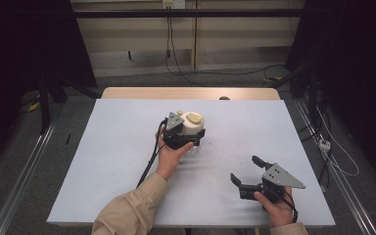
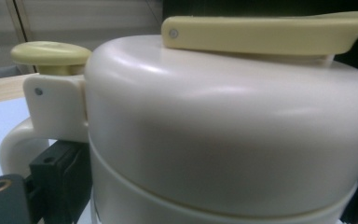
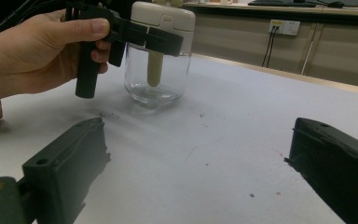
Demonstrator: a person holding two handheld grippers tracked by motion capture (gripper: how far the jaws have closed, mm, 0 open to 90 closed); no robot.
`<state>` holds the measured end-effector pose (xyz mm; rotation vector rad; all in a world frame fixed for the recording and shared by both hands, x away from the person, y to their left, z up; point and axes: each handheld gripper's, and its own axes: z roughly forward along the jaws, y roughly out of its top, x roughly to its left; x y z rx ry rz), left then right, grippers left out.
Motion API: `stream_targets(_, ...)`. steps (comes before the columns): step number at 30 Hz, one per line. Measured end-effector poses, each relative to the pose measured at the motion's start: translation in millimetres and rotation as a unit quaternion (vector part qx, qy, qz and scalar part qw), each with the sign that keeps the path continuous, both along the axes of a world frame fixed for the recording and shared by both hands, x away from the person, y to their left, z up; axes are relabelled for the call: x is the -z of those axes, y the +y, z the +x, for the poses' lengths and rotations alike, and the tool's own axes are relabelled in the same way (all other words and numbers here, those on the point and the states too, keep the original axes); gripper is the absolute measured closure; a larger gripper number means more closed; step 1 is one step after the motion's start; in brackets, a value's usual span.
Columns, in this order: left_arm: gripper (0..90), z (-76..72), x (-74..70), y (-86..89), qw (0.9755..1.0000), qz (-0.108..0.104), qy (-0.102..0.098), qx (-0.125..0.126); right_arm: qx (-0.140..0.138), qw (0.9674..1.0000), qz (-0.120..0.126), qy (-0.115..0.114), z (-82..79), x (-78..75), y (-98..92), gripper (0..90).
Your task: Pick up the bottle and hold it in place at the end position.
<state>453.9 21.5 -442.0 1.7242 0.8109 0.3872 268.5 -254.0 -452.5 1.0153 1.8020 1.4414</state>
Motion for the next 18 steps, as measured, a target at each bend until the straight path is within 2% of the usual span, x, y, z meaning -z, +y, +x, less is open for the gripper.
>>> stream_targets(3, 6.3, 0.6, -1.0, -1.9, 1.0000, 0.000, -0.005, 0.002, 0.002, 1.0000, 0.003, 0.000, -0.1, 0.0, -0.3, 3.4)
stream_targets(18, 6.3, 3.0, 5.4, -8.3, 1.0000, -0.001, -0.001, 0.001, 0.001, 1.0000, 0.002, 0.001, -0.4, -0.1, -1.0, 3.4)
